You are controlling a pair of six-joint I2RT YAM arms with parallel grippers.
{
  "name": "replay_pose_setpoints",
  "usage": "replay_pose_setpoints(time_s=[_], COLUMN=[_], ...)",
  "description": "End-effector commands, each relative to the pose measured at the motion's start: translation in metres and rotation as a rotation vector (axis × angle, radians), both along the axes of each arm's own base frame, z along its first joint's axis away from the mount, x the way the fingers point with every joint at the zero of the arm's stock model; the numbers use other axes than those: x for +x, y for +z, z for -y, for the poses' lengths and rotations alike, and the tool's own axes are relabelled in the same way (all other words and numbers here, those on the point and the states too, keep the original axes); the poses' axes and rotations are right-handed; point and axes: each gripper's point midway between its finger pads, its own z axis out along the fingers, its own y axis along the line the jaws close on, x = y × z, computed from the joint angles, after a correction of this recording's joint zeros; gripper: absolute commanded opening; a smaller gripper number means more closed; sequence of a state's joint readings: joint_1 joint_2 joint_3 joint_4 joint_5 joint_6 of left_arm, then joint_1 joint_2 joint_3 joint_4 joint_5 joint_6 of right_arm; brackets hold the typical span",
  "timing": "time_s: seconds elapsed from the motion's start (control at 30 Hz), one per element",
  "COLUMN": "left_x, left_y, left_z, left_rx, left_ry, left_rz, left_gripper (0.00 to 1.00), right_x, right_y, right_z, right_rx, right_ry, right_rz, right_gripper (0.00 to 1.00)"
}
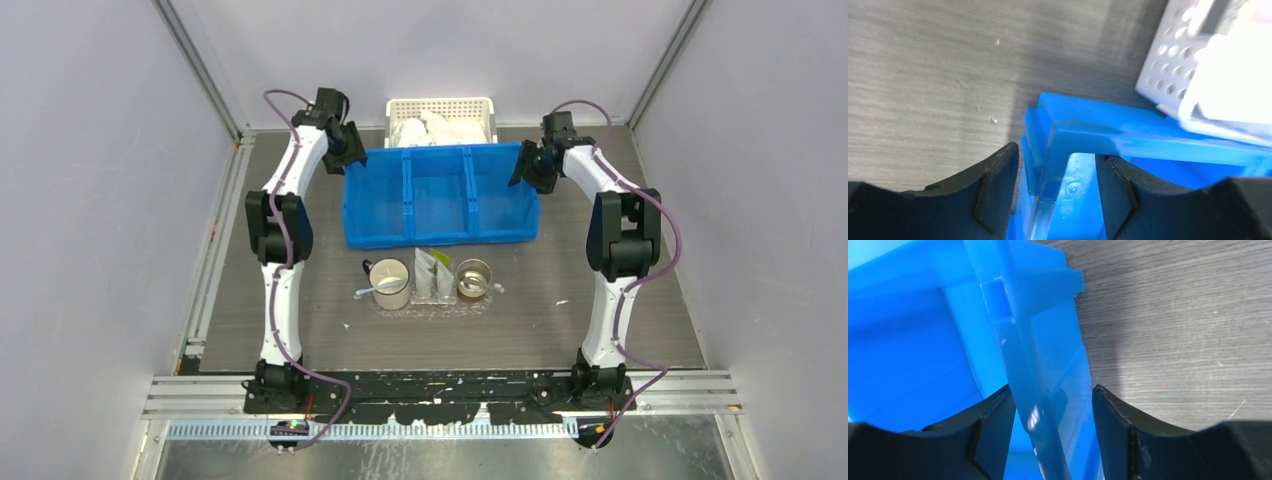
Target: Prepare toiletry sets of a toothbrush and toothpaste on the tray
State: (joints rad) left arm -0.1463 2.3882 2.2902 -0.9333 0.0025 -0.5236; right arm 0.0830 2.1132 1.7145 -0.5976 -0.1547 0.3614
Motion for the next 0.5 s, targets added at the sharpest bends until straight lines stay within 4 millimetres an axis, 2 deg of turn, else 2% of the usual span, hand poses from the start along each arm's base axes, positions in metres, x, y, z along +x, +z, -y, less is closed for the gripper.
replay_pose_setpoints(time_s=[0.0, 0.17, 0.33, 0.4, 0.47], left_x=[0.020, 0.033, 0.034, 0.032, 0.030], left_y=[0.042, 0.038, 0.038, 0.042, 0.058], left_z=[-0.005, -0.009, -0.009, -0.011, -0.013], left_rx=[-0.029, -0.044, -0.050, -0.042, -0.046], left_ry=[-0.015, -0.001, -0.002, 0.002, 0.006], left_rz=[0.105, 0.125, 0.122, 0.127, 0.159], left_gripper=[0.59, 0.60, 0.60, 0.61, 0.62], right_x=[0.010, 0.003, 0.001, 0.002, 0.003], right_y=[0.058, 0.074, 0.072, 0.074, 0.080], right_z=[0.001, 0.007, 0.012, 0.013, 0.013], right_rx=[0.000, -0.016, -0.021, -0.015, -0.014], right_ry=[-0.030, -0.046, -0.055, -0.060, -0.064], right_rz=[0.167, 0.195, 0.193, 0.204, 0.225], right_gripper=[0.64, 0.67, 0.68, 0.68, 0.68])
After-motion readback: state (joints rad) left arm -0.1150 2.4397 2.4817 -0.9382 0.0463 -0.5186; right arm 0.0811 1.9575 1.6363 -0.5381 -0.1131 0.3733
